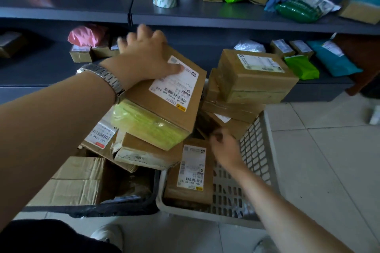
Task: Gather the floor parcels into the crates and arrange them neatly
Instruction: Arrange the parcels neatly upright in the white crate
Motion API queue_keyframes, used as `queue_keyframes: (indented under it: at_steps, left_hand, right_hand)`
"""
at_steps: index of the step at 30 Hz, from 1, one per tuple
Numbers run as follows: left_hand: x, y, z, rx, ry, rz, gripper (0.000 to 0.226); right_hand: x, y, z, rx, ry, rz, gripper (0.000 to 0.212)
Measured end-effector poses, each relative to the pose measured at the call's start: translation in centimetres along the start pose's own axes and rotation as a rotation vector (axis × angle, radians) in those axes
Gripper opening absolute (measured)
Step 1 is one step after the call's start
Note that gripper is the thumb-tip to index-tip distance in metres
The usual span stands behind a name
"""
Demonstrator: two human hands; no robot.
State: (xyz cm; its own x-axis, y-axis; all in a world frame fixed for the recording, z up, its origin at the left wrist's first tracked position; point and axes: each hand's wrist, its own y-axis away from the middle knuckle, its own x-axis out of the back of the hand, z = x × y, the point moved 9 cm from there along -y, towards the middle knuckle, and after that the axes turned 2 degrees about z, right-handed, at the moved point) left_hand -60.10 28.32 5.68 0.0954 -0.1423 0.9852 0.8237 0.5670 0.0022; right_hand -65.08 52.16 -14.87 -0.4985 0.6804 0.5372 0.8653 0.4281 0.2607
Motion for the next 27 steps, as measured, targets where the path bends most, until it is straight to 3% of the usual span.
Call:
queue_keyframes:
  at_steps: [1,2,3,5,6,8,9,13,16,21,27]
  left_hand:
    - [-0.3,0.7,-1.3,0.111,0.136,-0.062,0.09]
    - [-0.8,1.4,-2.1,0.204,0.327,-0.131,0.094]
    - [-1.9,1.9,-2.8,0.267,0.555,-0.235,0.084]
    - [-3.9,3.2,-4.2,0.362,0.896,-0.419,0.062]
    - [-4.9,4.5,-4.7,0.405,1.025,-0.518,0.072]
    - [-7.8,6.8,-6.2,0.429,1.034,-0.658,0.102]
    - [-9.0,7.7,-7.0,0.42,0.996,-0.669,0.105]
    - [-10.3,9.3,-5.7,0.412,1.055,-0.671,0.067]
    - [-10.1,8.7,-3.9,0.375,1.11,-0.762,0.085]
    - [-10.5,8.4,1.4,0.293,1.15,-0.855,0.108]
    - [-13.8,10.9,10.2,0.131,1.118,-1.032,0.116]
  right_hand:
    - [0.6,0.0,-3.2,0.051,-0.179,0.006,0.015]
    - [-0.1,-0.1,-5.7,0.042,-0.379,-0.091,0.024]
    - [-1.2,0.2,-8.3,0.006,-0.568,-0.236,0.041]
    - [-3.4,1.2,-11.4,-0.042,-0.714,-0.448,0.074]
    - [-4.1,1.6,-11.7,-0.084,-0.754,-0.499,0.081]
    - [-4.7,2.1,-11.0,-0.196,-0.865,-0.543,0.075]
    - [-4.6,2.2,-10.7,-0.232,-0.907,-0.544,0.069]
    - [-1.8,1.4,-11.0,-0.212,-0.858,-0.446,0.07]
    - [1.4,1.3,-11.1,-0.187,-0.819,-0.412,0.083]
    - [7.5,2.2,-9.2,-0.116,-0.729,-0.322,0.08]
    - [13.7,4.0,-2.9,-0.221,-0.61,-0.271,0.074]
